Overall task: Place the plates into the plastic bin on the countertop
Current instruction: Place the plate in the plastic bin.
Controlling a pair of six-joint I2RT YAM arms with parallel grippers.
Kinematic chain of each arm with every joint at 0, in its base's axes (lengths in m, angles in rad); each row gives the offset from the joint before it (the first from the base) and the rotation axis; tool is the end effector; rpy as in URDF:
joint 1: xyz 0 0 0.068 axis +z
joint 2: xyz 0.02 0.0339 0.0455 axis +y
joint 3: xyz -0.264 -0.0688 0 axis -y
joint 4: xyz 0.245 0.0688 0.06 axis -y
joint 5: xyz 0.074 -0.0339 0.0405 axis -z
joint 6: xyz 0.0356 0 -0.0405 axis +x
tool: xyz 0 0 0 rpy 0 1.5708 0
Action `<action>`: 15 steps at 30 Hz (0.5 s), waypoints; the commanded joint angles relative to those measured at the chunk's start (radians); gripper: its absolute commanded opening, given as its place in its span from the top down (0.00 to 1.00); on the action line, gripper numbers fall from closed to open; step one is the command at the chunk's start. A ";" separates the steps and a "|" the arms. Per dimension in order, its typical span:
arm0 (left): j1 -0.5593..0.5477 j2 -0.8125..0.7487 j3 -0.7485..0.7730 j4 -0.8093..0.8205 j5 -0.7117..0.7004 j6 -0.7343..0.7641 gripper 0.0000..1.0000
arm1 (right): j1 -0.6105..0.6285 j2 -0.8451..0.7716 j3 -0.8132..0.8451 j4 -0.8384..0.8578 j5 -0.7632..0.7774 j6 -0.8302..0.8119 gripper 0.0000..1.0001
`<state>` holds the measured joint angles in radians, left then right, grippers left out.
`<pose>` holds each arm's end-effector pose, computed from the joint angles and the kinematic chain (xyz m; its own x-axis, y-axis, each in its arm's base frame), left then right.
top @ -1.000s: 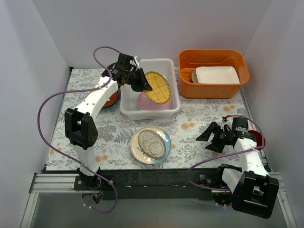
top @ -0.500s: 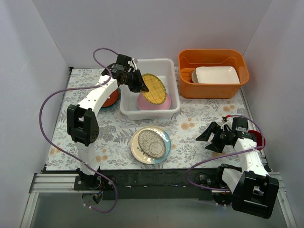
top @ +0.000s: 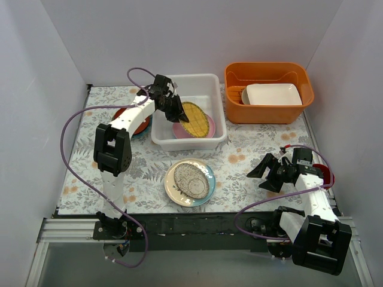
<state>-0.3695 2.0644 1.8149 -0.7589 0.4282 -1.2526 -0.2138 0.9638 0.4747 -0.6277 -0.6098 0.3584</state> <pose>0.4181 -0.1778 0.2536 -0.7550 -0.6342 0.1668 -0.5819 0.5306 -0.6163 0.1598 -0.0138 0.1755 -0.8475 0.4783 -0.2302 0.2411 0.7332 0.6358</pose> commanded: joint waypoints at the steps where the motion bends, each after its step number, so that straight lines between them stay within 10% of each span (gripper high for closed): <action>1: 0.003 -0.004 0.026 0.021 0.040 0.013 1.00 | 0.002 -0.013 0.007 -0.004 -0.016 -0.018 0.11; 15: 0.003 0.039 -0.022 0.035 0.050 0.025 1.00 | 0.002 -0.014 0.008 -0.012 -0.010 -0.010 0.11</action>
<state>-0.3695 2.1078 1.7817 -0.7273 0.4545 -1.2499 -0.2138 0.9619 0.4747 -0.6323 -0.6090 0.3588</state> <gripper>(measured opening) 0.094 0.894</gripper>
